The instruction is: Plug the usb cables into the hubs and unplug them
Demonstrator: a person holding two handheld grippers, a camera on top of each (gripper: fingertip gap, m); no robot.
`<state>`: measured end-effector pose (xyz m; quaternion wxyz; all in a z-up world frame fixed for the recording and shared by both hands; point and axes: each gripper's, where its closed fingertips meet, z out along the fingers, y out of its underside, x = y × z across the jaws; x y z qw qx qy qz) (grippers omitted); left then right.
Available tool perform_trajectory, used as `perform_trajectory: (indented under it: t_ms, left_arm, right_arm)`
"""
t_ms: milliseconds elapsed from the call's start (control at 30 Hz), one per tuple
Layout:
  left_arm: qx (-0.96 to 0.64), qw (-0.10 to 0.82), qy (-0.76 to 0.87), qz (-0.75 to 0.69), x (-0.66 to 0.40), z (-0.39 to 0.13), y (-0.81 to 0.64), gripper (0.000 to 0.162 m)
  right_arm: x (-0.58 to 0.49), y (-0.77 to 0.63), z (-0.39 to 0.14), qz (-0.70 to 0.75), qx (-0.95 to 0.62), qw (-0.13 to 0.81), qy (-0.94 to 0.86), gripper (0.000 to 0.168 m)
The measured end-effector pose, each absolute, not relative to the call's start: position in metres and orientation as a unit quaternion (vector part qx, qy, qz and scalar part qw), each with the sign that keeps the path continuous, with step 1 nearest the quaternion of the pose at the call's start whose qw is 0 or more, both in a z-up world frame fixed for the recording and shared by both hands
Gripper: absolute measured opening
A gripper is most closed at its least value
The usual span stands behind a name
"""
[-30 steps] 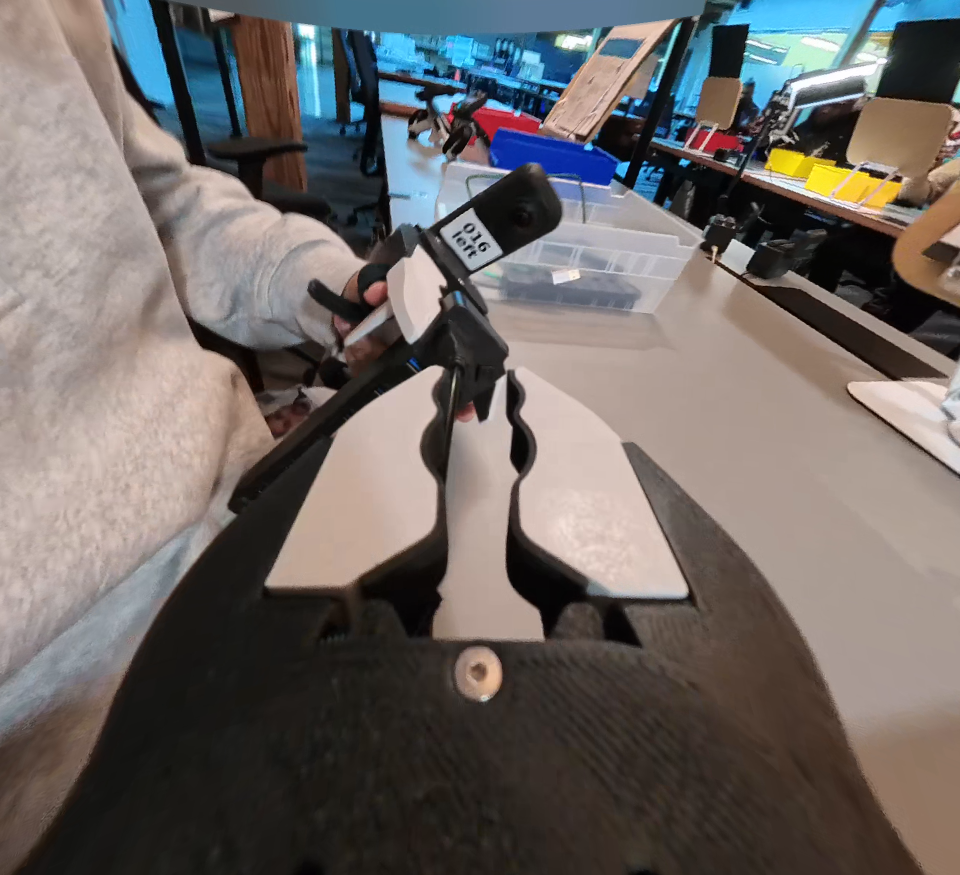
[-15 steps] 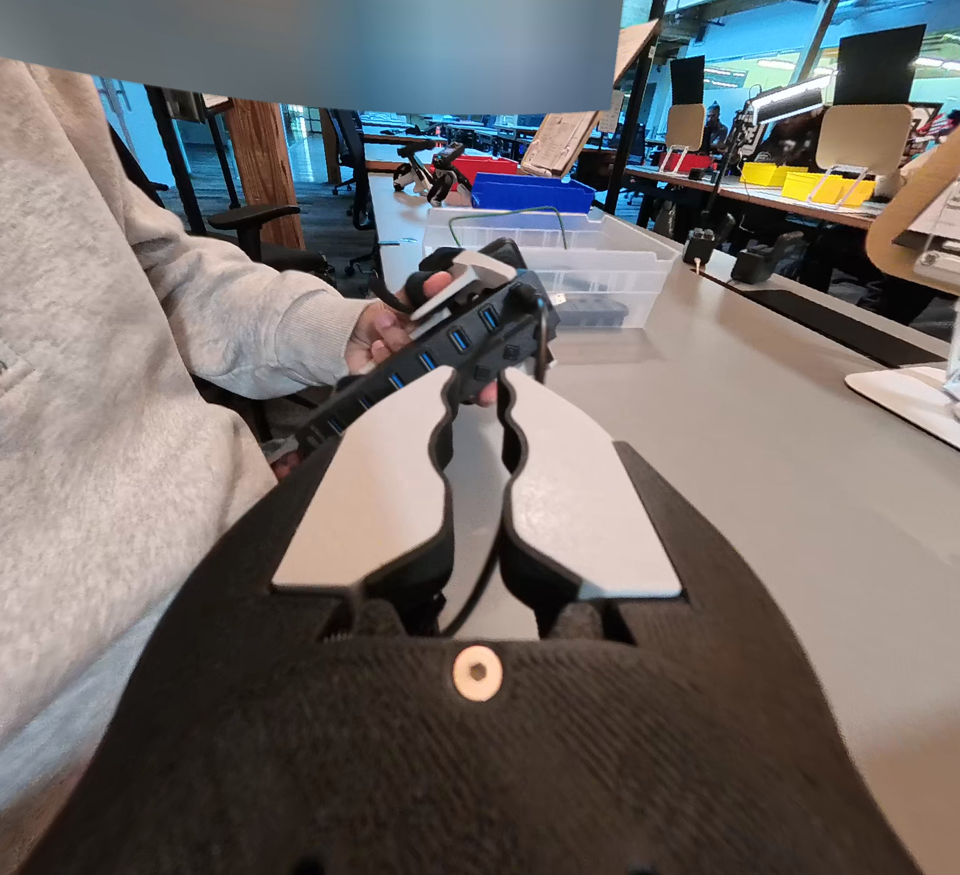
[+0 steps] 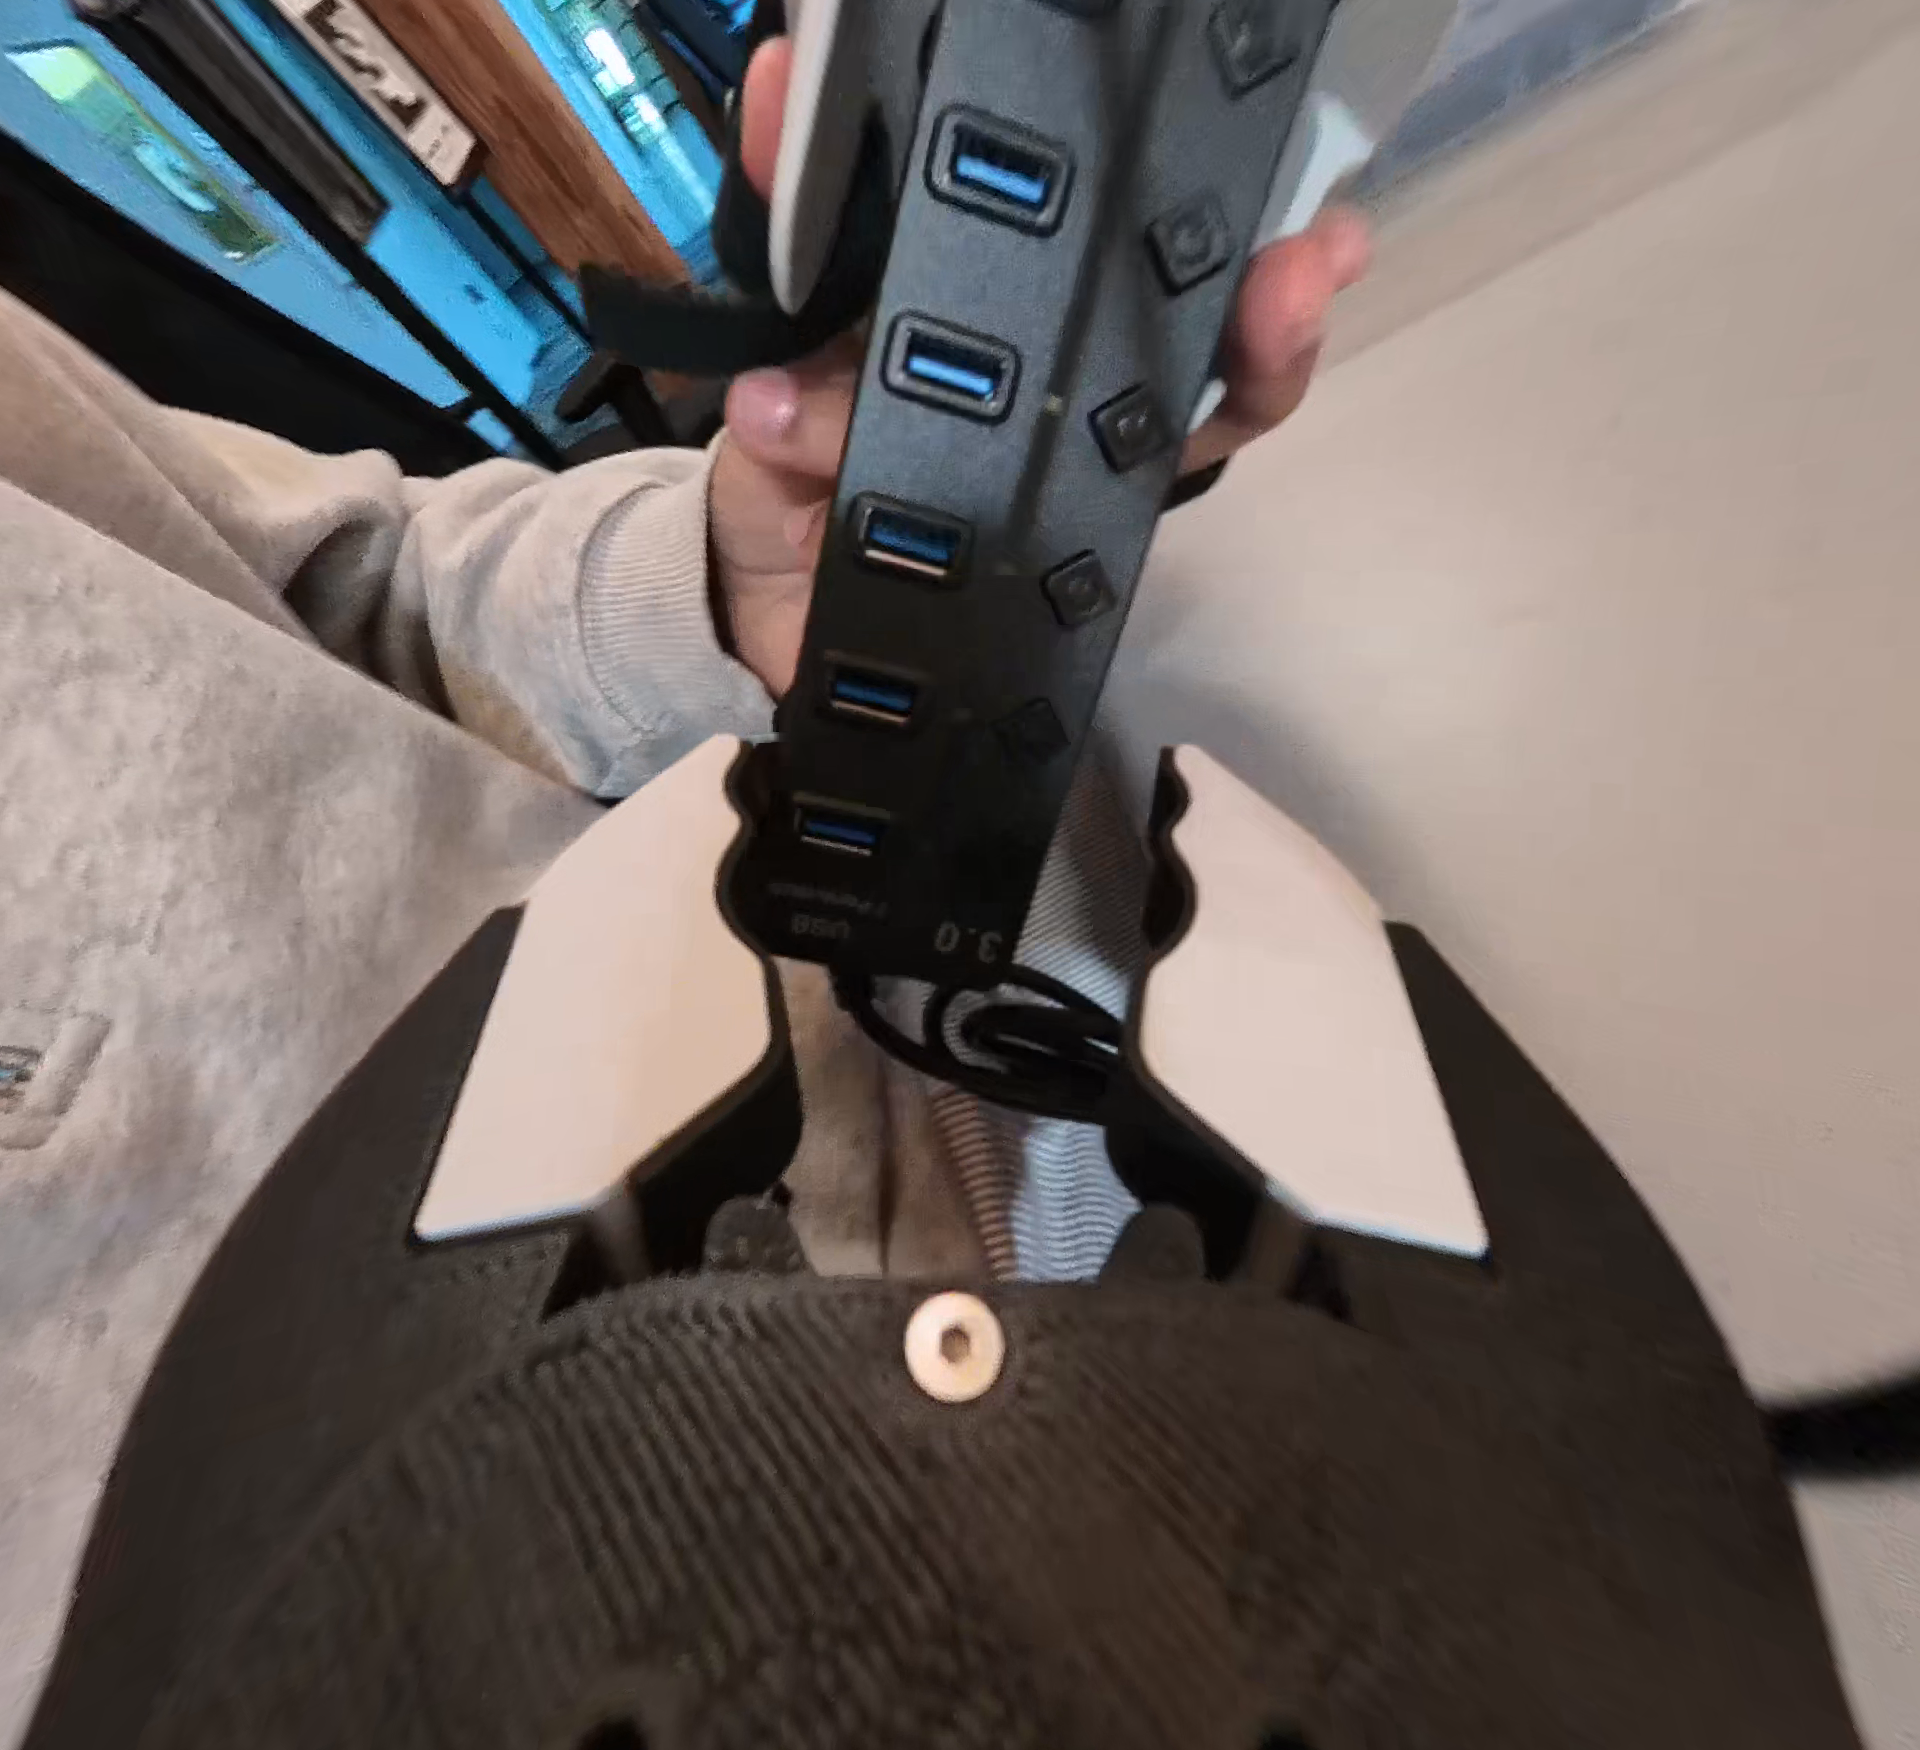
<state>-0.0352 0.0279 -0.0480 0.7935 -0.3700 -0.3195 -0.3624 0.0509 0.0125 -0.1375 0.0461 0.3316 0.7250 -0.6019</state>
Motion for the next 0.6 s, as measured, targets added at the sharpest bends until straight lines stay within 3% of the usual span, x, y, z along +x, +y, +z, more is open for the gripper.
perform_trajectory:
  t_ms: [67, 267, 467, 600]
  left_arm:
    - [-0.365, 0.794, -0.316, -0.369, -0.032, -0.048, 0.029, 0.058]
    - [-0.388, 0.788, -0.304, -0.367, -0.032, -0.047, 0.031, 0.06]
    - [-0.461, 0.776, -0.29, -0.319, -0.026, -0.056, 0.042, 0.087]
    - [-0.504, 0.759, -0.276, -0.305, -0.017, -0.065, 0.051, 0.083]
  right_arm:
    - [0.059, 0.006, -0.138, -0.599, 0.324, 0.081, 0.728, 0.058]
    - [0.056, 0.017, -0.135, -0.601, 0.329, 0.083, 0.724, 0.056]
    - [0.044, 0.035, -0.131, -0.604, 0.342, 0.057, 0.718, 0.055]
    - [0.038, 0.046, -0.129, -0.6, 0.347, 0.029, 0.721, 0.055]
